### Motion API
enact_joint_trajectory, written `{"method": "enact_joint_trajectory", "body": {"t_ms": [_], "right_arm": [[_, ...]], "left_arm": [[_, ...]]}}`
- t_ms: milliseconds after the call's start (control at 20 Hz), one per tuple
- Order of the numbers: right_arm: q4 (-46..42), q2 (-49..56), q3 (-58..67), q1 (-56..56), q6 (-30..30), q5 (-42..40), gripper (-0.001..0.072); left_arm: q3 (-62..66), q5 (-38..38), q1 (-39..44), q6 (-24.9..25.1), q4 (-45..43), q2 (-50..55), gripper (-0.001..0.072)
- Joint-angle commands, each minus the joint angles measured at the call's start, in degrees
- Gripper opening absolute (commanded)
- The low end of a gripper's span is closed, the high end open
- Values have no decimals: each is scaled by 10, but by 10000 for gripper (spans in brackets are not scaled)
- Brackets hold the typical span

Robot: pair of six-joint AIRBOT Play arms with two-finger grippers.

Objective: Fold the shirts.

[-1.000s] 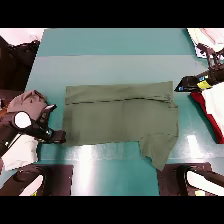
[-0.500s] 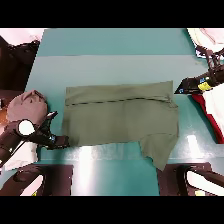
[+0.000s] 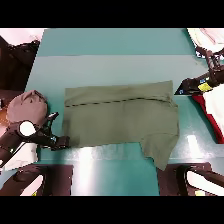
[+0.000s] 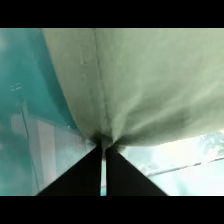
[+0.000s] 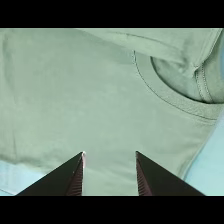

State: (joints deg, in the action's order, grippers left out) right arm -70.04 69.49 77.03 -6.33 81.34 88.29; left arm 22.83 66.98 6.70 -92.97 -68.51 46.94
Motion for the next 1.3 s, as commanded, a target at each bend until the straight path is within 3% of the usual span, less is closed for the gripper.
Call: {"method": "enact_joint_trajectory", "body": {"t_ms": [0, 200, 350, 450, 750, 950, 1250], "right_arm": [[-5, 0, 0, 0, 0, 25, 325], [-47, -4, -11, 0, -3, 64, 313], [-46, -48, -125, -31, -3, 47, 325], [-45, -90, -236, -63, -3, 42, 505], [-44, -203, -476, -108, 17, 16, 505], [11, -234, -526, -107, 22, -32, 497], [14, -234, -536, -106, 38, -91, 478]], "left_arm": [[25, 8, -1, 4, 0, -1, 22], [133, 51, -1, 27, 0, -1, 22], [174, 65, -1, 34, 3, -1, 22], [172, 61, -1, 34, 3, -1, 23], [172, 47, -1, 34, 4, -1, 23], [172, 48, -1, 34, 5, -1, 23], [172, 49, -1, 35, 5, -1, 23]]}}
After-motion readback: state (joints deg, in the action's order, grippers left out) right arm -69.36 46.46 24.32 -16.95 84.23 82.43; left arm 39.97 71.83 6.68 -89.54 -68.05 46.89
